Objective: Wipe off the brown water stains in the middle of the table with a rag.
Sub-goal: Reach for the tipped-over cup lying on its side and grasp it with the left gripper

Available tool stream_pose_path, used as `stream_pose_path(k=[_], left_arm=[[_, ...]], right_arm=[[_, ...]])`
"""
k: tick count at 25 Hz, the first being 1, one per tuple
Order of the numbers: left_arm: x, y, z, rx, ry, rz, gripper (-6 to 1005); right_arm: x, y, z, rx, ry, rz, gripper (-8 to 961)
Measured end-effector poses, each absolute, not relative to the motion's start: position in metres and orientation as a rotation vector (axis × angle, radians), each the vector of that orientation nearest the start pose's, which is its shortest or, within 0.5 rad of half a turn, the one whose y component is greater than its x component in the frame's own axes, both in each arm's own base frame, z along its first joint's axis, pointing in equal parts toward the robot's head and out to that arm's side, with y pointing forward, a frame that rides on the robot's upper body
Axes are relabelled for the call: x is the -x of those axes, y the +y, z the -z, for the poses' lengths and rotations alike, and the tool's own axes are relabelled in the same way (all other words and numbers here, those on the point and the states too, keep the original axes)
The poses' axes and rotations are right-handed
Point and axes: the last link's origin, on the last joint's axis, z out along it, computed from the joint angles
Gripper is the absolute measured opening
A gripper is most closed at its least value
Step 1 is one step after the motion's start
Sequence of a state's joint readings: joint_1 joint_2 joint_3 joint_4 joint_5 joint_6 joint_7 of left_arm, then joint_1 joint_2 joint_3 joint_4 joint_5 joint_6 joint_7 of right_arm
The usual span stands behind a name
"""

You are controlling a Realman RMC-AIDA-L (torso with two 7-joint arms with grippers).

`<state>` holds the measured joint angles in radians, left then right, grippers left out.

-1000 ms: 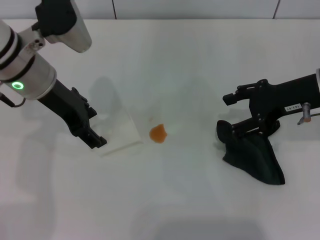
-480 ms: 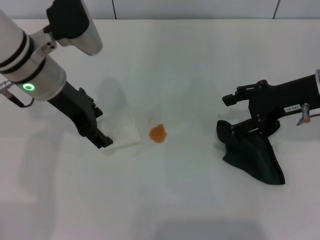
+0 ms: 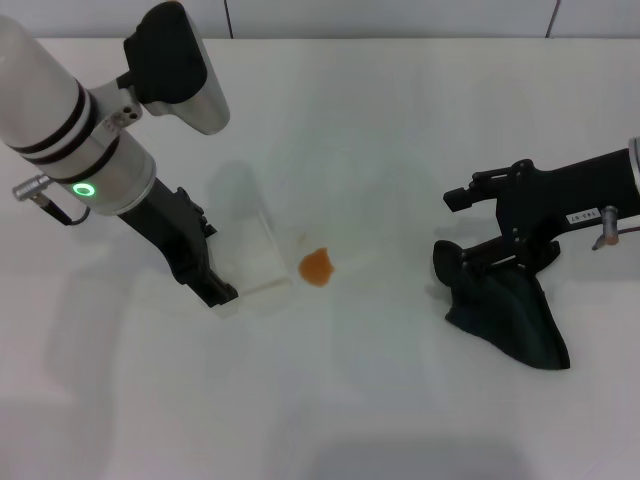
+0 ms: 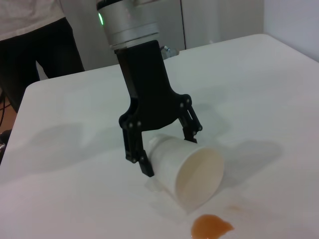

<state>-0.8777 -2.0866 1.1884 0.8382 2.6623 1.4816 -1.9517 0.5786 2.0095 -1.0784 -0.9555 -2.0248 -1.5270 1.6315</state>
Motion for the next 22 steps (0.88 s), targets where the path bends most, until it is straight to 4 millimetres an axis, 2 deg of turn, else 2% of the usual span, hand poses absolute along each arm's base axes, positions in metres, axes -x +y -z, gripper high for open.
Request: stream_pose_path(k=[5, 10, 22], left_arm=[[0.192, 0.388, 0.035, 2.928, -0.374, -0.664, 889], [0.191, 0.385, 0.046, 2.946, -0.334, -0.681, 889], [0.193, 0.386, 0.049, 2.942, -0.340, -0.649, 888]], right_arm=[[-0.211, 0.358, -0.012, 2.952, 0.361, -0.265, 854], [-0.211, 0.359, -0.012, 2.947, 0.362, -0.263, 854], [-0.210, 0.360, -0.010, 2.951, 0.356, -0.255, 853]])
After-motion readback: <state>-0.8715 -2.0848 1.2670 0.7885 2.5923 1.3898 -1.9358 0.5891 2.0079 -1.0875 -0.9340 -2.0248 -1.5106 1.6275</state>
